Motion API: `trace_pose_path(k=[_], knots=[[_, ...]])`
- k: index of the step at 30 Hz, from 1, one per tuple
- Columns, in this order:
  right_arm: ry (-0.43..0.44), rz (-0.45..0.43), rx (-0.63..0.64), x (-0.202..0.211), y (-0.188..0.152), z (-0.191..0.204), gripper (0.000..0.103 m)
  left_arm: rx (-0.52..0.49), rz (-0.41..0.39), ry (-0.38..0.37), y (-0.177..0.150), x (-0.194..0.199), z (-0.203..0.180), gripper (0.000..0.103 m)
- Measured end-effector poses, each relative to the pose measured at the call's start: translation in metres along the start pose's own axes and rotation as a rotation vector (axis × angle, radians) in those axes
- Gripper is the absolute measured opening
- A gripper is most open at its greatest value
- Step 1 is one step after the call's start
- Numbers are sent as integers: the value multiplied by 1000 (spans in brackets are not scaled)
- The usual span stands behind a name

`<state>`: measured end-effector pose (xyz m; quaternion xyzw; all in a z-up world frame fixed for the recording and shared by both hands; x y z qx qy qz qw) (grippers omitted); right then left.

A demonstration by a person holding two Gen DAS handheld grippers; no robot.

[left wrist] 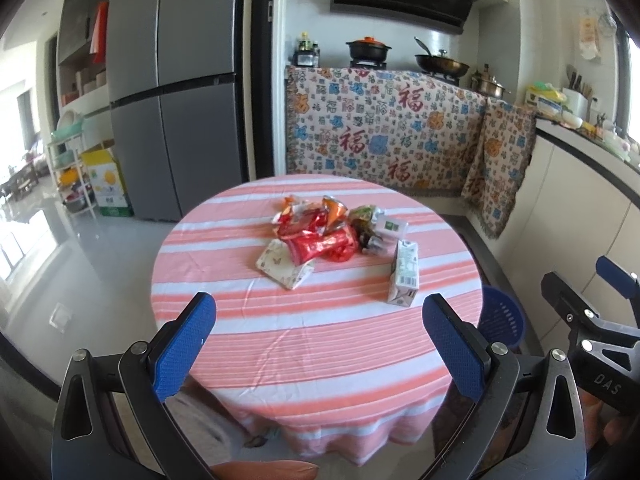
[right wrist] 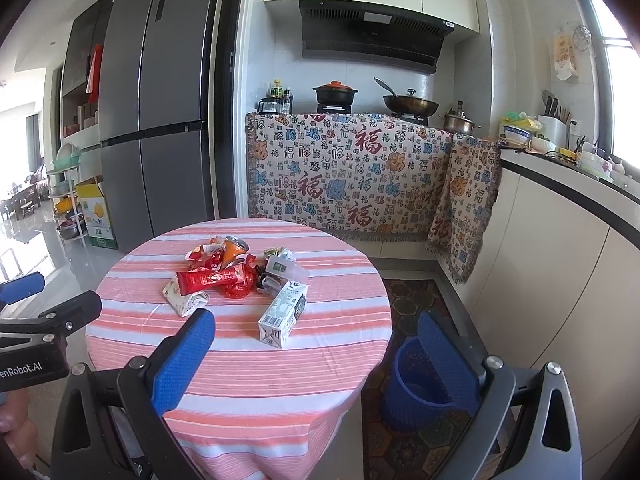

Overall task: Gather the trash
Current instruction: 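Move the left tool to the floral paper box while the right tool approaches the white milk carton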

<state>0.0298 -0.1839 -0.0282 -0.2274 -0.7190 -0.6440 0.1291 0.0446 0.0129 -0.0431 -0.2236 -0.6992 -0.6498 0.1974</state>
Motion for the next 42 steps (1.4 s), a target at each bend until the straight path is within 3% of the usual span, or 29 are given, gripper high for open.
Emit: trace_pose_path(k=[13, 25, 35, 42], knots=[[3, 71, -13, -36, -16, -4, 103, 69, 101, 21, -15, -61, 28, 103], [23, 204, -20, -98, -57, 1, 103, 113, 224, 37, -26, -160, 58, 103], [61, 244, 1, -116, -75, 12, 103, 99, 371, 53, -24, -264, 61, 103], [65, 259, 11, -119, -80, 16, 103, 172, 357, 130, -24, -293, 81, 103]])
Point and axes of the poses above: each gripper's, at about its wrist camera, not at the fingertips, and x roughly against the way its jaws point, z to its left, y to its top, the point moved 2 cm from there along -x, roughly the way its jaws point, and after that the axes turned 4 degrees about -y, right-handed, at the moved point
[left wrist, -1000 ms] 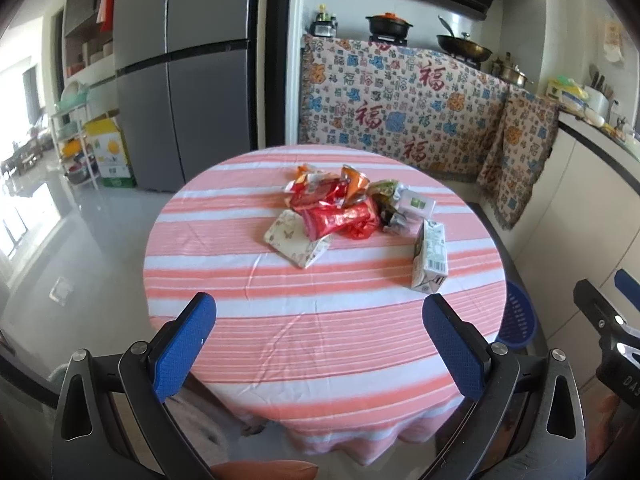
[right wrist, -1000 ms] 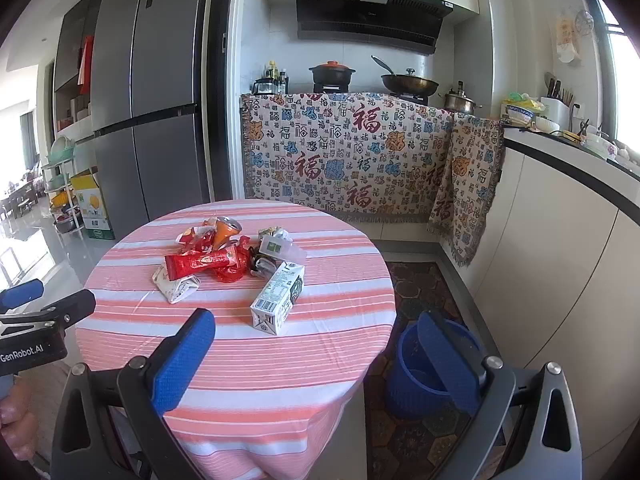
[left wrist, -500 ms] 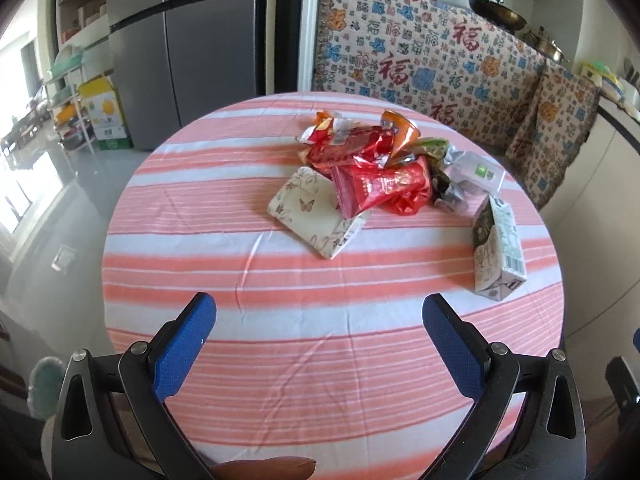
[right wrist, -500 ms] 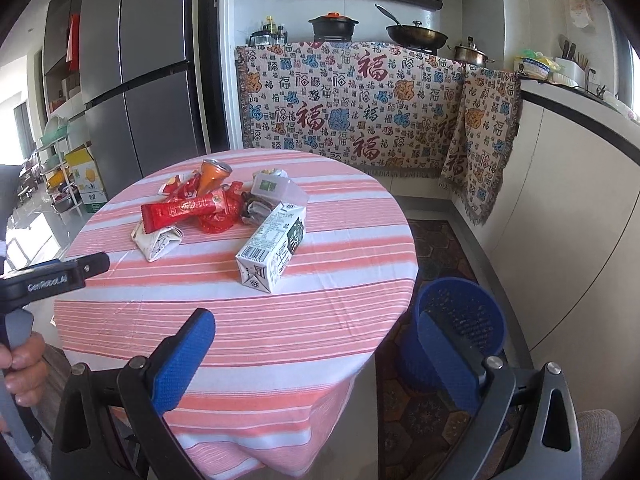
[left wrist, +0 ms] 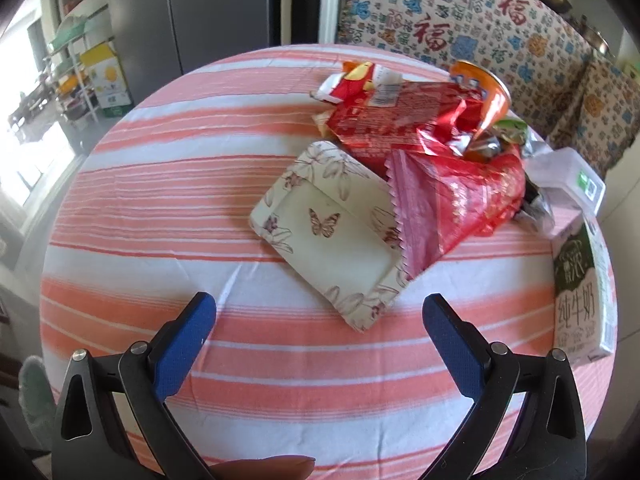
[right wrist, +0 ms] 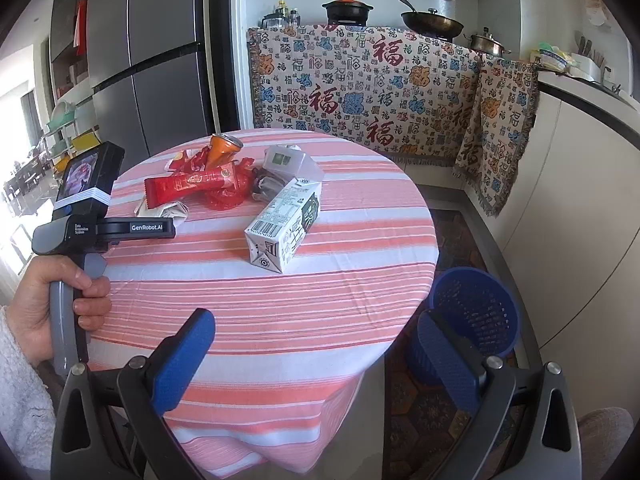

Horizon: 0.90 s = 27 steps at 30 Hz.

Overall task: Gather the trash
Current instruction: 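Move the left tool to the floral paper box while the right tool approaches the white milk carton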

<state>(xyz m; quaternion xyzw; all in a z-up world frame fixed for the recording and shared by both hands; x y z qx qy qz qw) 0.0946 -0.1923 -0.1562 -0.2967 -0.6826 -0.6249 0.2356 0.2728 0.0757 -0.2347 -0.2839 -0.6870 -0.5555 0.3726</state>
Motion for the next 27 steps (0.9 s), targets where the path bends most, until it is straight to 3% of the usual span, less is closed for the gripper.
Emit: trace_pose_path(k=[9, 15, 18, 22, 25, 27], knots=[[-4, 0, 23, 1, 1, 10, 103, 124, -2, 82, 3, 9, 54, 103], [-10, 3, 34, 0, 0, 12, 103, 184, 2, 182, 0, 17, 91, 103], [-19, 8, 28, -2, -1, 10, 103, 176, -1, 90, -3, 27, 92, 103], [-30, 11, 26, -3, -3, 6, 103, 38, 7, -87, -1, 37, 63, 103], [-31, 16, 33, -4, -3, 6, 103, -65, 40, -122, 14, 25, 40, 103], [-32, 14, 37, -4, -4, 6, 103, -115, 71, -107, 24, 8, 34, 103]])
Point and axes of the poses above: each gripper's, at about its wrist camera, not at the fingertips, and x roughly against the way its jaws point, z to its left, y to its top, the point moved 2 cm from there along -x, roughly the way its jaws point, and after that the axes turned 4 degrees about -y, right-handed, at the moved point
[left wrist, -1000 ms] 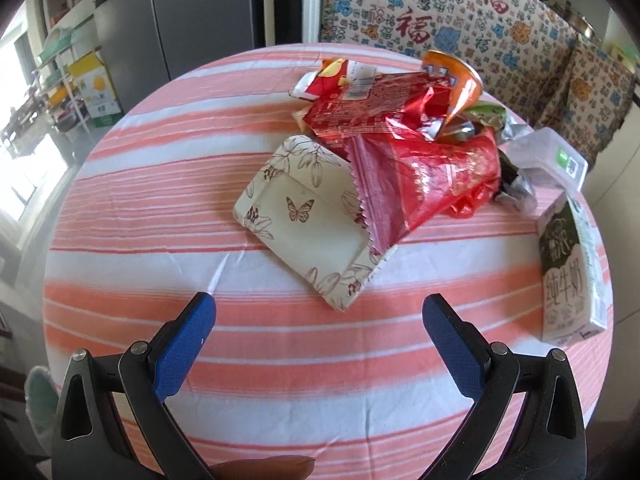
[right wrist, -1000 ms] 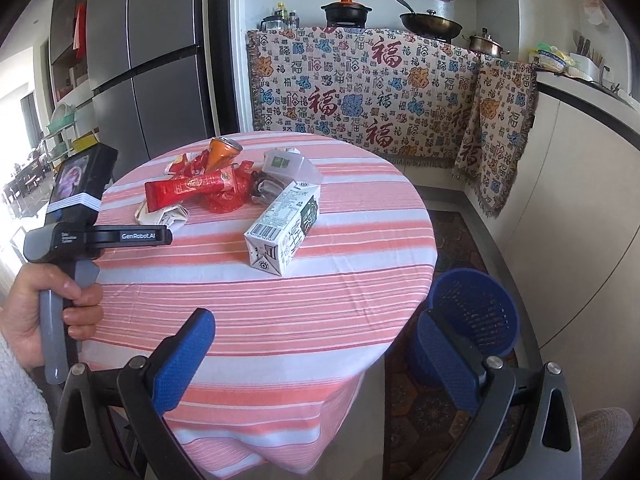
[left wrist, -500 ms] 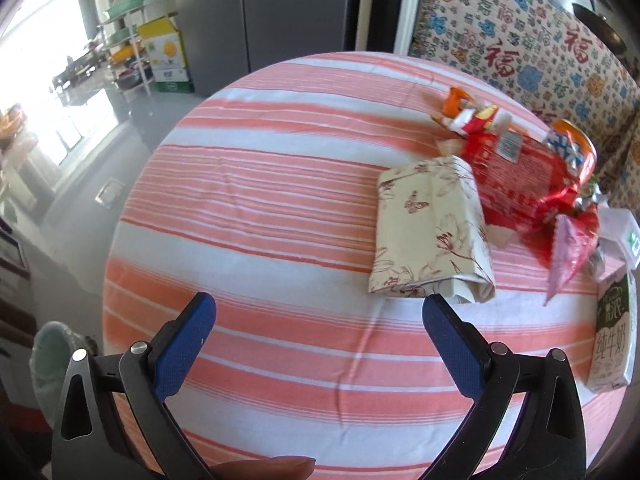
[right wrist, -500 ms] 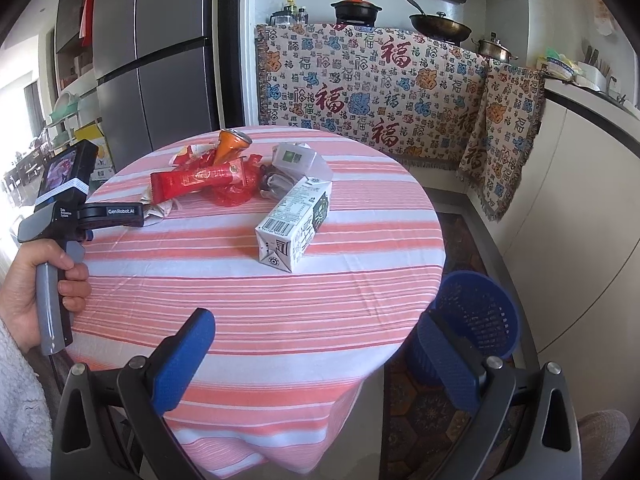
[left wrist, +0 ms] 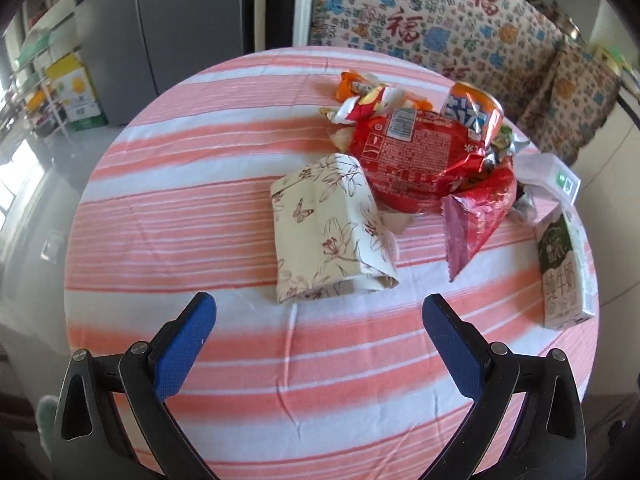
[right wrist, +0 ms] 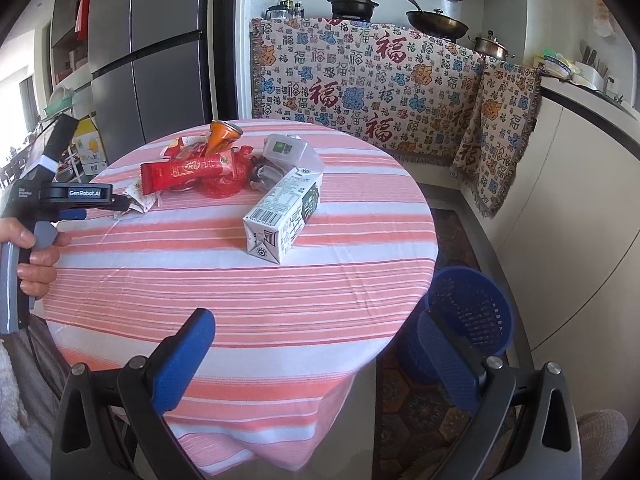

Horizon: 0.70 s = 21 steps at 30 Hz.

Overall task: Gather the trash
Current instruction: 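Move the left tool to the floral paper box while the right tool approaches the white milk carton, then grasp the floral paper box with the left tool while the right tool grasps the milk carton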

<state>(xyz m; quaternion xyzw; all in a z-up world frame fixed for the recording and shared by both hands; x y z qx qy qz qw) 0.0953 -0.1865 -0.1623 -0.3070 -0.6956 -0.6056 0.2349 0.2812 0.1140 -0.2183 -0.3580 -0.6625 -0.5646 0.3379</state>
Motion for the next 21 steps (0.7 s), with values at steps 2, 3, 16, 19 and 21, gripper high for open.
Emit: trace_pose_path(k=[2, 3, 16, 19, 21], knots=[[-2, -4, 3, 1, 0, 1, 103, -16, 18, -7, 10, -11, -1, 102], [-3, -5, 4, 1, -1, 1, 103, -12, 25, -28, 15, -15, 0, 102], [114, 42, -106, -62, 50, 4, 103, 49, -13, -105, 20, -23, 2, 72], [149, 114, -109, -101, 73, 19, 103, 35, -2, -99, 7, -12, 2, 71], [151, 173, -105, -124, 82, 28, 102, 9, 14, -92, -5, -3, -1, 71]])
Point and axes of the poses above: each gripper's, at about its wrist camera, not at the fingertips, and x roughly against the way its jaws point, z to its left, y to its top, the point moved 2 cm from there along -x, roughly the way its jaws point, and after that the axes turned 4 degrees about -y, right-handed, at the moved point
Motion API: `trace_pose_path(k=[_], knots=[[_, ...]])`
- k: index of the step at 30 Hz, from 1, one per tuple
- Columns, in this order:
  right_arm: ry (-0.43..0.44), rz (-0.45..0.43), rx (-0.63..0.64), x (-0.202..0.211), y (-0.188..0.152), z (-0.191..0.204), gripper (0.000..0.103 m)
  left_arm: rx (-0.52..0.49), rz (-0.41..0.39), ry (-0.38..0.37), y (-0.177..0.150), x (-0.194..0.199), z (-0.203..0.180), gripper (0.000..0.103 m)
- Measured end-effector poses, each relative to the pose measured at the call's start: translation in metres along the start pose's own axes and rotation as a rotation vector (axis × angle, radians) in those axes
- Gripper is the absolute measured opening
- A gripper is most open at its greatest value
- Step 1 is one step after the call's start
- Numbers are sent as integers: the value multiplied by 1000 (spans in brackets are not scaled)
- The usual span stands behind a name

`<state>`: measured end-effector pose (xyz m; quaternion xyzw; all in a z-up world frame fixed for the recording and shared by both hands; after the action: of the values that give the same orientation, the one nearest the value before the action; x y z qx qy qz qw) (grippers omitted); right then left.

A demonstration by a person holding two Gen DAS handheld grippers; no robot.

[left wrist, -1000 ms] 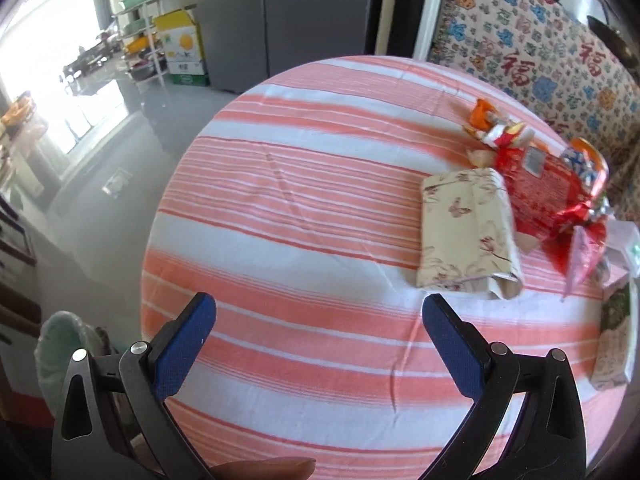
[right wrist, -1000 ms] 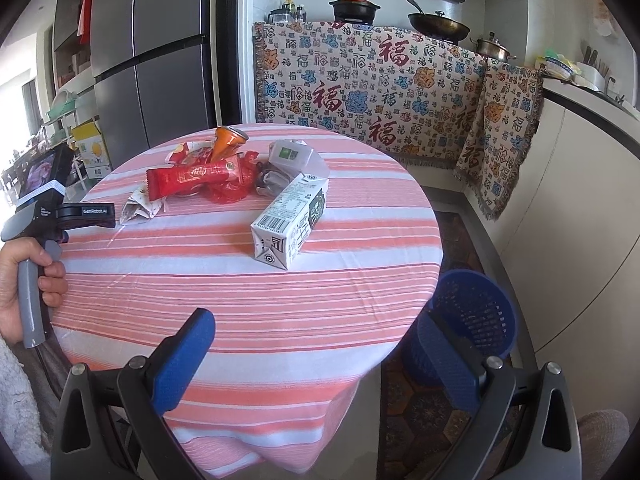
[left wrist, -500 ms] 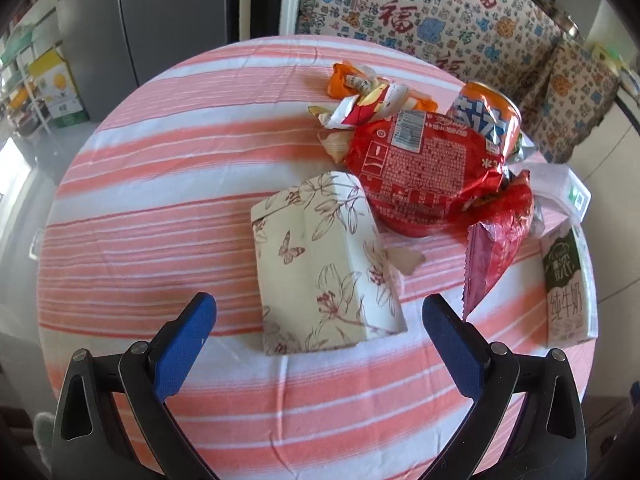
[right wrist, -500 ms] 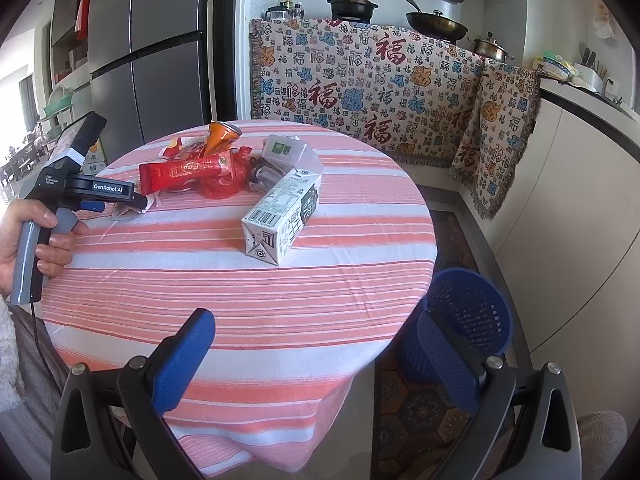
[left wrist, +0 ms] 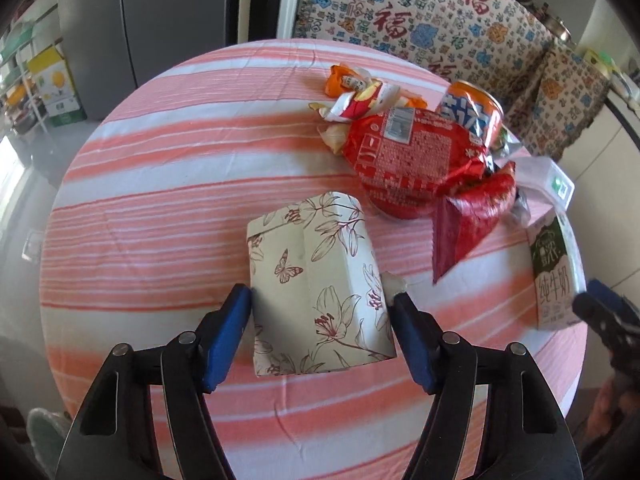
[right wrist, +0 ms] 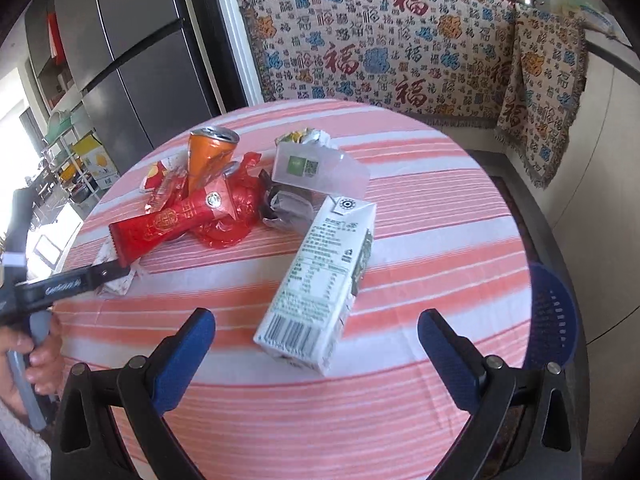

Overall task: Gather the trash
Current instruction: 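Grasp the floral paper box with the left tool while the right tool grasps the milk carton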

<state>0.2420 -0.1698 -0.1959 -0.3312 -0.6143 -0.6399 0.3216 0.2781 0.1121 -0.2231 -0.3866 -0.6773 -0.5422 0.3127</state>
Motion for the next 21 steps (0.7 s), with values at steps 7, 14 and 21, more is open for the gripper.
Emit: trace_pose_path(k=[7, 14, 21], knots=[[29, 144, 26, -30, -1, 0, 50, -14, 29, -36, -40, 25, -16, 72], [65, 230, 21, -11, -17, -44, 43, -39, 48, -22, -54, 25, -31, 84], [72, 315, -22, -11, 2, -68, 62, 20, 63, -105, -39, 37, -19, 91]])
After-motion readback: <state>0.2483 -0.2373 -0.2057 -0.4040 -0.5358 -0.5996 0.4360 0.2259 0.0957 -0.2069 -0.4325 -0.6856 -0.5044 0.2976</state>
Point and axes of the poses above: each gripper's, at about its wrist camera, not at the fingertips, and x roughly against the way its jaws point, z to its left, y to its top, the point moved 2 cm from there along -x, roughly the way its jaws point, and after that the axes turned 4 degrees about -y, right-handed, at the moved point
